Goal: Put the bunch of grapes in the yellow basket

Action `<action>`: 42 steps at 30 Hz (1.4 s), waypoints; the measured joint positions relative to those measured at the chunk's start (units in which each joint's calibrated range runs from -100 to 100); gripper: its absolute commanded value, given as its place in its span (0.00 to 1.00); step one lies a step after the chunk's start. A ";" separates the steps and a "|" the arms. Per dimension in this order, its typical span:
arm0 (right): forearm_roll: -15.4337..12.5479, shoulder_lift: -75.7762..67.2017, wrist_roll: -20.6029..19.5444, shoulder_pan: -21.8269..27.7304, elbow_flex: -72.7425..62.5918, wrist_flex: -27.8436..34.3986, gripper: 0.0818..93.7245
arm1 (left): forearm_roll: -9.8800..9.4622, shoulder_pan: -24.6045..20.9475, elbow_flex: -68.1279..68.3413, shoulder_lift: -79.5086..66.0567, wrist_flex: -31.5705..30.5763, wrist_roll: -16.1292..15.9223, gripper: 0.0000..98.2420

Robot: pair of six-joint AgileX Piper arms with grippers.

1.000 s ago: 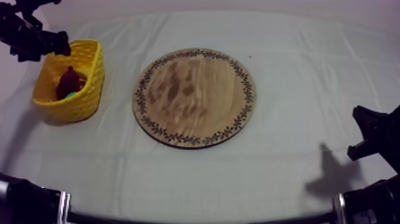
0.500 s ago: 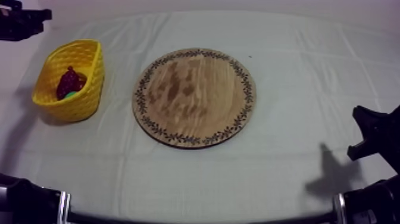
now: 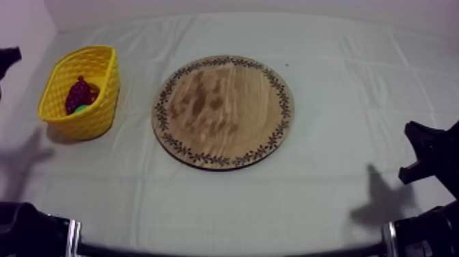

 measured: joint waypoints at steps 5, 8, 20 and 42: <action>0.00 0.00 0.03 0.00 0.00 0.00 0.00 | 1.25 -0.43 10.06 -13.02 -1.43 -2.97 0.00; 0.00 0.00 0.27 0.00 0.00 0.00 0.00 | 1.80 -0.31 16.46 -20.03 -2.47 -3.99 0.00; 0.00 0.00 -0.01 0.00 0.00 0.00 0.00 | 2.08 0.91 34.87 -40.29 -2.45 -5.22 0.00; 0.00 0.00 -0.01 0.00 0.00 0.00 0.00 | 4.31 -0.36 37.63 -42.28 -4.98 -4.65 0.00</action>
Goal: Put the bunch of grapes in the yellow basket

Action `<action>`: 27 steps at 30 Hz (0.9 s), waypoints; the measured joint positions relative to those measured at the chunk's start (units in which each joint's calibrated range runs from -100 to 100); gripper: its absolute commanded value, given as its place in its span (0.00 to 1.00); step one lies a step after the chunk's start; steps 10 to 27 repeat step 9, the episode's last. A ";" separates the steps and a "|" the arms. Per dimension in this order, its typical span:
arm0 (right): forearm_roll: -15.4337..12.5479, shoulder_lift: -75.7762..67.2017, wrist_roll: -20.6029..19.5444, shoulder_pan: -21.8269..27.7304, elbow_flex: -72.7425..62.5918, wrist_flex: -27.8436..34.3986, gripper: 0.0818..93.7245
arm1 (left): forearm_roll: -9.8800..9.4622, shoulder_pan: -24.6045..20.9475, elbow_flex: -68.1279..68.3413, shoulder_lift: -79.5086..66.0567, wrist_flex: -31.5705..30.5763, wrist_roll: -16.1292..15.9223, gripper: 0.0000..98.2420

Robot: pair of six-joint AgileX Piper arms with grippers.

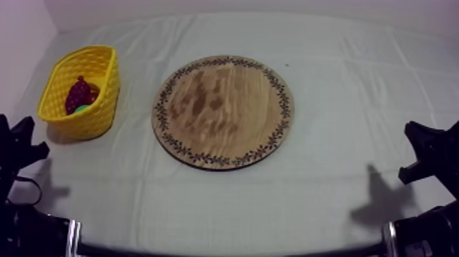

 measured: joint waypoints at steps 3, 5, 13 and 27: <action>0.00 0.00 0.00 0.00 0.00 0.00 0.00 | -0.06 0.00 0.00 0.00 0.80 -0.03 0.00; 0.00 0.00 0.00 0.00 0.00 0.00 0.00 | -0.06 0.00 0.00 0.00 1.03 -0.20 0.00; 0.00 0.00 0.00 0.00 0.00 0.00 0.00 | -0.06 -0.04 0.00 0.00 1.20 -0.77 0.00; 0.00 0.00 0.00 0.00 0.00 0.00 0.00 | -0.06 -0.04 0.00 0.00 1.20 -0.77 0.00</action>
